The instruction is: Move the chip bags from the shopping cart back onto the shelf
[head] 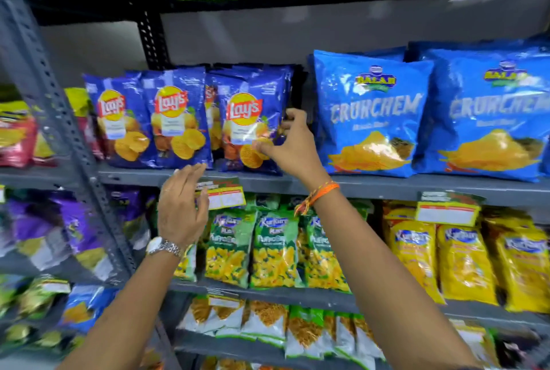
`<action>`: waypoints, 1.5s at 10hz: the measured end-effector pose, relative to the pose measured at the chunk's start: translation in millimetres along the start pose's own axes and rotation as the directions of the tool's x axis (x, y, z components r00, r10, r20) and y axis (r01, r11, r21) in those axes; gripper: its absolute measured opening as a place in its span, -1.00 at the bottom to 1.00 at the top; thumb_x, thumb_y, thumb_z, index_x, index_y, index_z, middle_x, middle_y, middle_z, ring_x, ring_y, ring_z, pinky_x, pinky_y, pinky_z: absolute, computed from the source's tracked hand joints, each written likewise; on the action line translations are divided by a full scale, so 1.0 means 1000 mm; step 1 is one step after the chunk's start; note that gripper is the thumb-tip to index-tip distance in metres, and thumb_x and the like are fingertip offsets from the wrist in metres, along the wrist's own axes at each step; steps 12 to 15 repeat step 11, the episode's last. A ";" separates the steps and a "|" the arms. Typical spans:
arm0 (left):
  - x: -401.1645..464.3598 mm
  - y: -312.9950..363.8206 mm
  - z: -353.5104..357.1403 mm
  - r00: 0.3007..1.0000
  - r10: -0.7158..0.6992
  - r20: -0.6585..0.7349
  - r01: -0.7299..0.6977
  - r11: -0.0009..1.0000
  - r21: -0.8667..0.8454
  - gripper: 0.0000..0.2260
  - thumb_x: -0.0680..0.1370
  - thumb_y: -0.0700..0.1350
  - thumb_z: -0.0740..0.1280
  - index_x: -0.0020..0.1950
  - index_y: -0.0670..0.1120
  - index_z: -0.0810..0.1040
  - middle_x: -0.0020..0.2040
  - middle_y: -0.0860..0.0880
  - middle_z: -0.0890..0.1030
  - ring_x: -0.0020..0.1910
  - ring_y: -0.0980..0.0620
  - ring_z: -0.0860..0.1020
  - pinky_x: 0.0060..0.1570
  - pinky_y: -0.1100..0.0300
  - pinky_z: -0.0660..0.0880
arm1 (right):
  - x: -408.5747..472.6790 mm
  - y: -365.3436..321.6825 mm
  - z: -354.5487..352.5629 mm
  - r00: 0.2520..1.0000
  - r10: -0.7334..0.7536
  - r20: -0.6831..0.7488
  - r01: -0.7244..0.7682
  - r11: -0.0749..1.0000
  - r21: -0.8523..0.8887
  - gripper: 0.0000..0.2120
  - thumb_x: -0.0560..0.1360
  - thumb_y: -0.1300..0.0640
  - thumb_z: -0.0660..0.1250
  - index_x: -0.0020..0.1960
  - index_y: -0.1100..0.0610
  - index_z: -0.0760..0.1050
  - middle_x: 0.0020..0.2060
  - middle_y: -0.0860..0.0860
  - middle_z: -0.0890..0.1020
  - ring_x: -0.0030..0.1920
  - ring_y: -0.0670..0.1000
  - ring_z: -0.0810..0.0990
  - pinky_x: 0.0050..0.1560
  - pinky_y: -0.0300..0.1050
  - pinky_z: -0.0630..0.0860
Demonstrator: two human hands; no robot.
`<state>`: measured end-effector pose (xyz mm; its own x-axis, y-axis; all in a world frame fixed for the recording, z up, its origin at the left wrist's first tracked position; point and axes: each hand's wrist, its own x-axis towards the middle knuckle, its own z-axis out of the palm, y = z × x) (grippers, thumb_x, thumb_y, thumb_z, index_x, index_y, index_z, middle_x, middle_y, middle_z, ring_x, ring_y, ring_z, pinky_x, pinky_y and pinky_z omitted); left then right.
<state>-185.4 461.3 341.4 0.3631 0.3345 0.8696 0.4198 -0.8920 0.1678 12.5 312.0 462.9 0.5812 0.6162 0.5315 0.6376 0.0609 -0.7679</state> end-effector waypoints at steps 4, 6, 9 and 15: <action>0.000 -0.066 -0.001 0.990 0.100 0.103 -0.092 0.993 -0.079 -0.61 0.66 -0.04 0.11 0.39 -0.18 0.52 0.28 -0.15 0.60 0.29 -0.17 0.53 0.35 -0.15 0.44 | 0.003 0.010 0.054 0.985 0.112 -0.132 -0.102 0.992 0.079 -0.21 0.27 0.08 0.68 0.39 0.14 0.39 0.29 0.05 0.62 0.21 0.03 0.60 0.27 0.04 0.57; 0.000 -0.064 0.001 0.994 0.105 0.022 -0.100 0.984 -0.146 -0.64 0.63 -0.10 0.16 0.36 -0.19 0.54 0.25 -0.15 0.62 0.28 -0.11 0.51 0.38 -0.10 0.41 | 0.002 0.013 0.058 0.981 0.109 -0.162 -0.096 0.992 0.085 -0.19 0.26 0.10 0.68 0.40 0.15 0.37 0.24 0.02 0.62 0.24 0.05 0.61 0.27 0.08 0.60; -0.001 -0.064 0.003 0.996 0.087 -0.001 -0.086 0.977 -0.196 -0.64 0.61 -0.12 0.19 0.34 -0.20 0.57 0.26 -0.15 0.63 0.28 -0.10 0.52 0.40 -0.04 0.39 | 0.000 0.011 0.060 0.975 0.125 -0.184 -0.119 0.992 0.045 -0.13 0.22 -0.02 0.70 0.40 0.12 0.35 0.23 0.01 0.60 0.21 0.00 0.59 0.19 -0.03 0.61; -0.003 -0.052 -0.003 0.999 0.047 -0.028 -0.052 0.976 -0.212 -0.61 0.61 -0.11 0.19 0.41 -0.19 0.51 0.33 -0.14 0.59 0.33 -0.13 0.52 0.46 -0.01 0.35 | -0.006 0.003 0.050 0.967 0.153 -0.205 -0.138 0.987 0.086 -0.04 0.25 0.02 0.69 0.48 0.13 0.24 0.31 0.11 0.54 0.28 0.05 0.56 0.23 -0.07 0.57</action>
